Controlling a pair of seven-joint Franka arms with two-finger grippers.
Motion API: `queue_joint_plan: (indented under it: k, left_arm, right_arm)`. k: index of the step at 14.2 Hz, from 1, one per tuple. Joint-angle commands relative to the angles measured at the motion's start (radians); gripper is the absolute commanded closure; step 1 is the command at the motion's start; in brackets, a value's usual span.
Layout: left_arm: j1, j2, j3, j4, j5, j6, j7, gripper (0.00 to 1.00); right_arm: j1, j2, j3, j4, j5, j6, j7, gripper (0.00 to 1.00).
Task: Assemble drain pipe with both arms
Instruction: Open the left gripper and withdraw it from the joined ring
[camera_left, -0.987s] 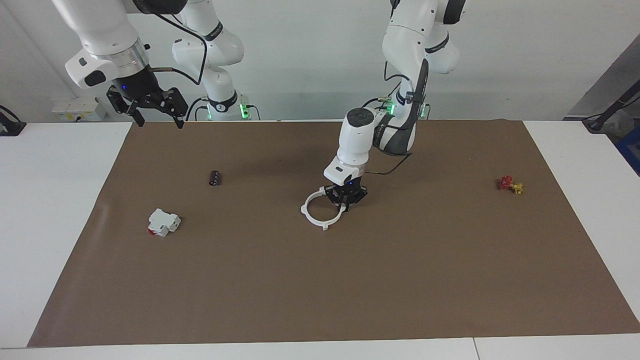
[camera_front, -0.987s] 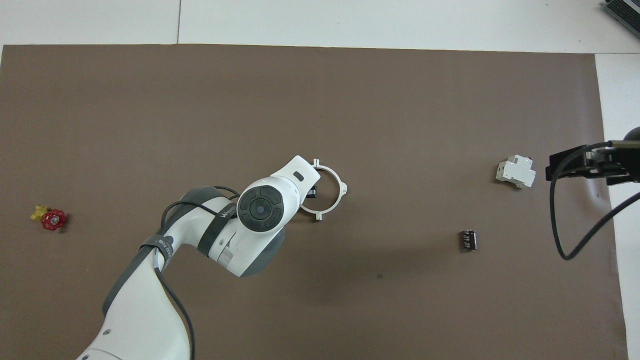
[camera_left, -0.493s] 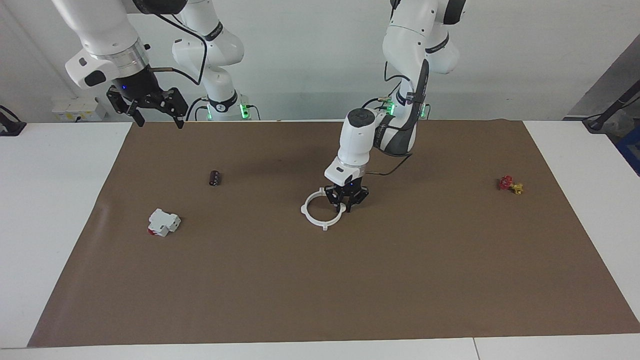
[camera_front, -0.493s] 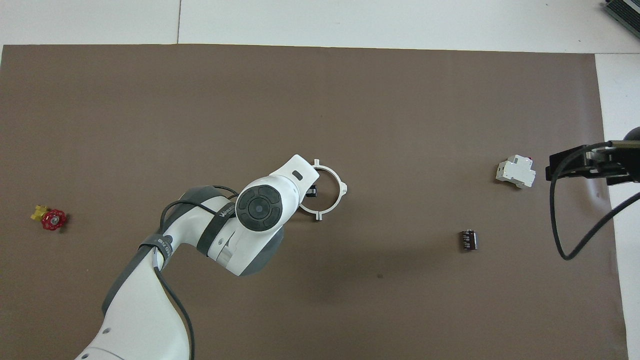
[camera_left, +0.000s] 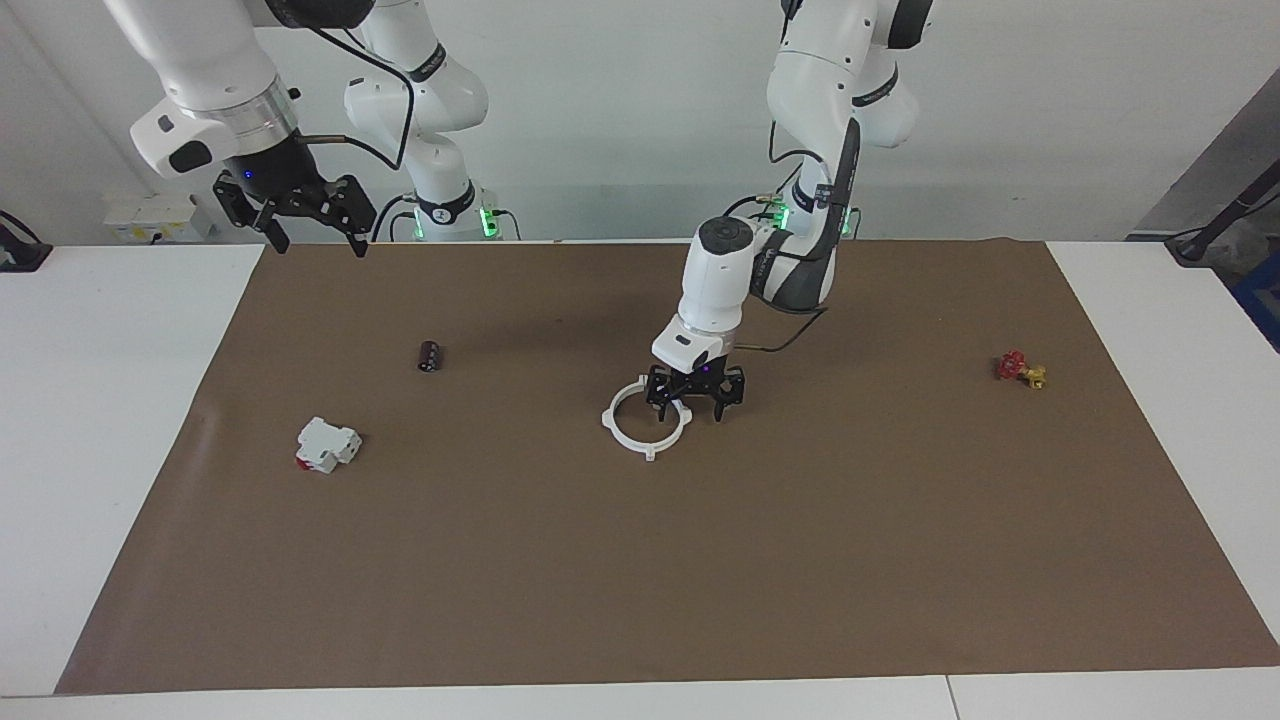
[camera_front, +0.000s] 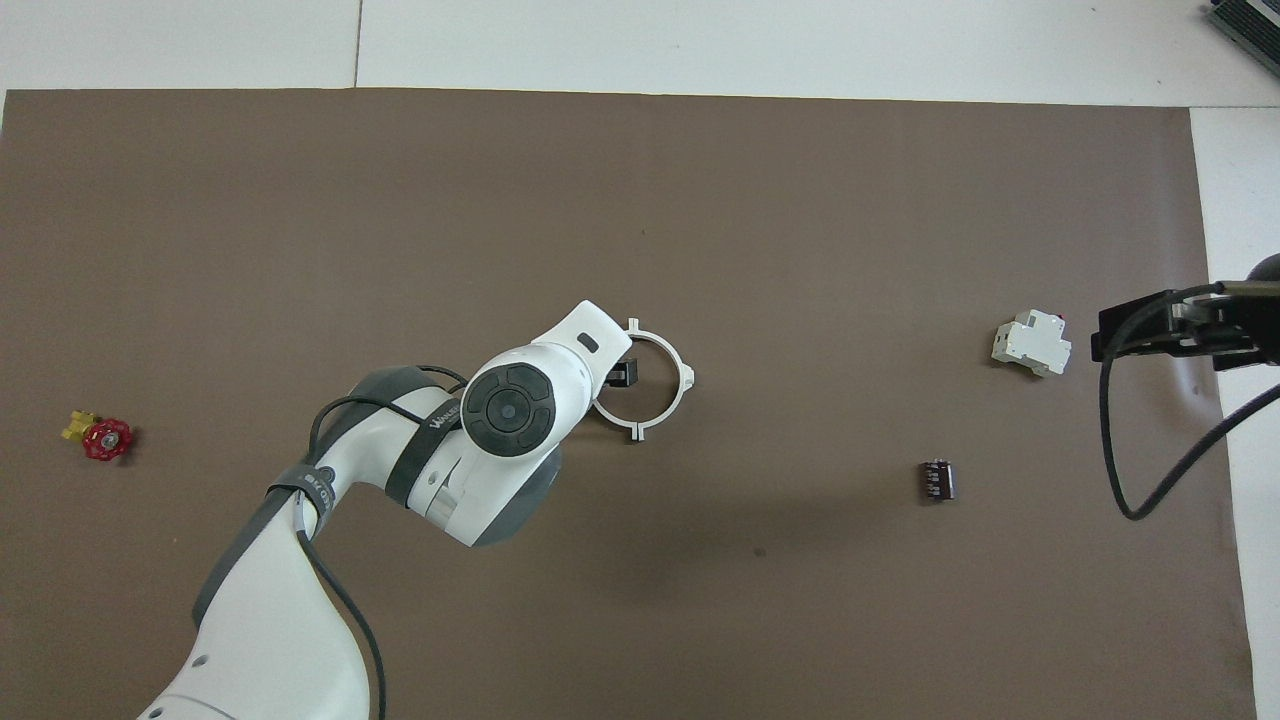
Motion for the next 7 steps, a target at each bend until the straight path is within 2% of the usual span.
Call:
queue_joint_plan:
  k: [1,3,7]
  left_arm:
    - [0.058,-0.088,0.000,-0.017,0.019,-0.062,0.007,0.00]
    - [0.118,-0.144,0.000,-0.017,0.019,-0.134,0.081,0.00]
    - [0.271,-0.249,-0.002,-0.015,0.019,-0.284,0.360,0.00]
  right_arm:
    - [-0.004,-0.010,-0.001,-0.004,0.021,-0.013,-0.026,0.00]
    - [-0.004,-0.010,-0.001,-0.004,0.021,-0.013,-0.026,0.00]
    - [-0.004,-0.010,-0.001,-0.004,0.021,-0.013,-0.026,0.00]
